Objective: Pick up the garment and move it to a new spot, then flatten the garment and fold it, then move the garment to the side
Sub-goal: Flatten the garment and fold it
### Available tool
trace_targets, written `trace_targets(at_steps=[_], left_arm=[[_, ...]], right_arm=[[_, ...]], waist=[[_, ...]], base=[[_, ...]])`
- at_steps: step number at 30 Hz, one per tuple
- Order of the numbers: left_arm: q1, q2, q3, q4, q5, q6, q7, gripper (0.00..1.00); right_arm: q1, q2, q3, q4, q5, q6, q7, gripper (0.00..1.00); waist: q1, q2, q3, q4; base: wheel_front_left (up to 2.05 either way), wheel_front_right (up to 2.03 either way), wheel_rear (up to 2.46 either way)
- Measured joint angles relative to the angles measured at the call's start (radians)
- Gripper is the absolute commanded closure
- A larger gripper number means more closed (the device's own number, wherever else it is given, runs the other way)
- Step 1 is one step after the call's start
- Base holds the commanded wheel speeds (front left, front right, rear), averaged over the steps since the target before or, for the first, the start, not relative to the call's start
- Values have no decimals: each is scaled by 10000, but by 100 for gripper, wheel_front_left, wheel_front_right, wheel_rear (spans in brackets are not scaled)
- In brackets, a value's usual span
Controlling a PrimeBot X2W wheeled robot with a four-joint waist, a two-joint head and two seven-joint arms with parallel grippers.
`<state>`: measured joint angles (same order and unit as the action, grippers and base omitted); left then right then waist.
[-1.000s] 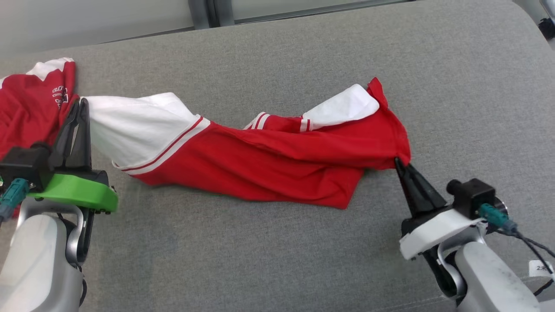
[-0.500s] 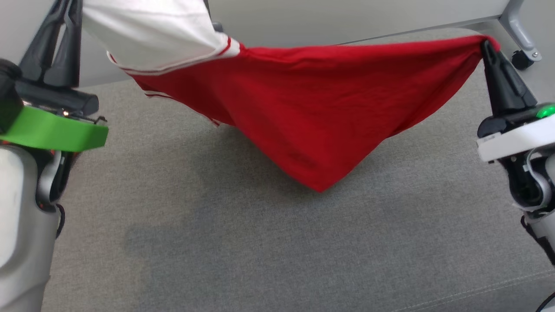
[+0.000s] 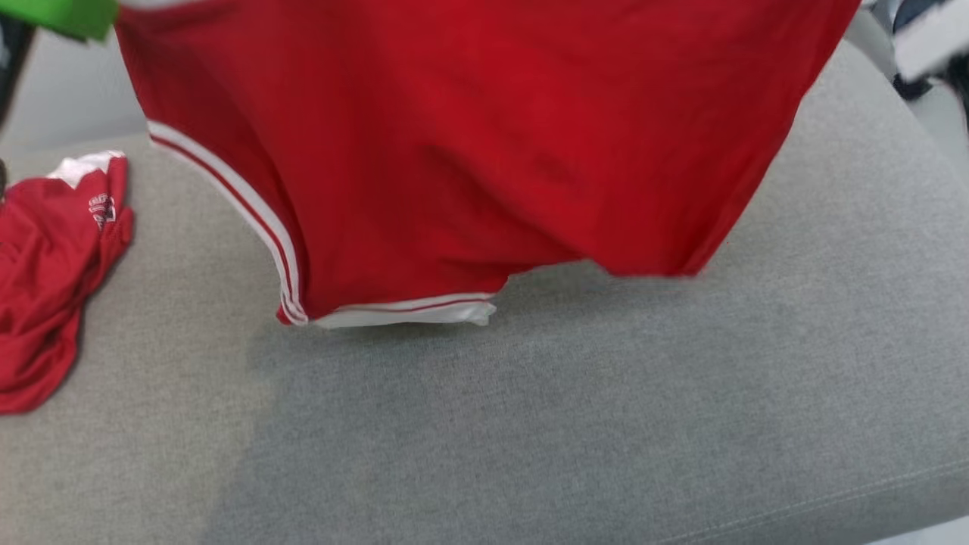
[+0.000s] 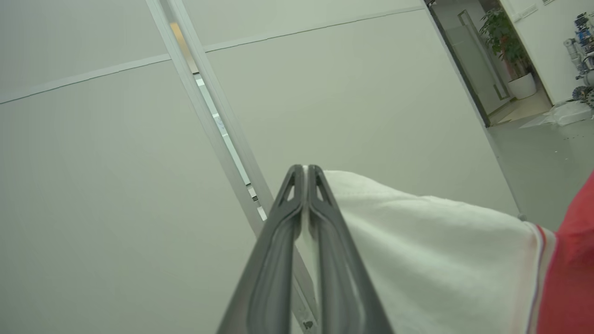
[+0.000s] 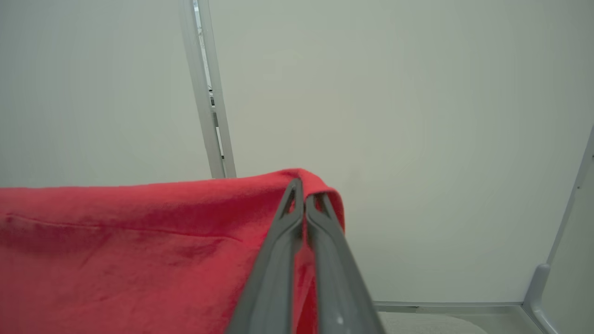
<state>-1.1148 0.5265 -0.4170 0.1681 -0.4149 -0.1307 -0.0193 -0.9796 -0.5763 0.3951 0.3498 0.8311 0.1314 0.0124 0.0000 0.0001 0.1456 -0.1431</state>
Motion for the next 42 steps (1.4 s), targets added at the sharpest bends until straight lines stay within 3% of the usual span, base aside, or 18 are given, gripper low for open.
trace_targets(at_steps=[7,13,15,20,27,32,37,42], left_arm=[[-3455,324,-1304,1996,337,-10,-717,100],[-6461,-157,-1442,3521,1764,199,-2320,100],[-7200,-456,-1406,3453,2165,414,-2405,100],[-7769,-855,-746,1584,2545,502,-2452,100],[-4688,-550,144,-203,2499,249,-2451,100],[-1946,-487,991,-1124,2173,104,-2449,100],[1341,-445,1678,-1990,1248,29,-2449,100],[4730,236,1197,-2380,-86,4,-2449,100]], right_arm=[[-3221,784,410,1476,-813,0,-276,100],[-5761,1154,414,2824,-2023,0,-1806,100],[-6513,1189,401,3147,-2451,0,-2322,100],[-7541,901,449,3181,-3400,0,-2729,100],[-6177,892,673,2685,-3152,2,-2748,100],[-4544,468,1214,1944,-2109,2,-2750,100],[-2279,-686,2502,650,297,2,-2677,100],[-102,-2186,3342,-606,2362,0,-2341,100]], waist=[[0,0,1271,-9],[2,0,2721,-10],[2,0,3261,-4],[2,0,4527,61],[4,0,5988,324],[3,0,6443,678],[2,0,6202,898],[0,0,5483,1064]], base=[[0,0,0],[0,0,0],[0,0,0],[0,0,0],[0,0,0],[0,0,0],[0,0,0],[0,0,0]])
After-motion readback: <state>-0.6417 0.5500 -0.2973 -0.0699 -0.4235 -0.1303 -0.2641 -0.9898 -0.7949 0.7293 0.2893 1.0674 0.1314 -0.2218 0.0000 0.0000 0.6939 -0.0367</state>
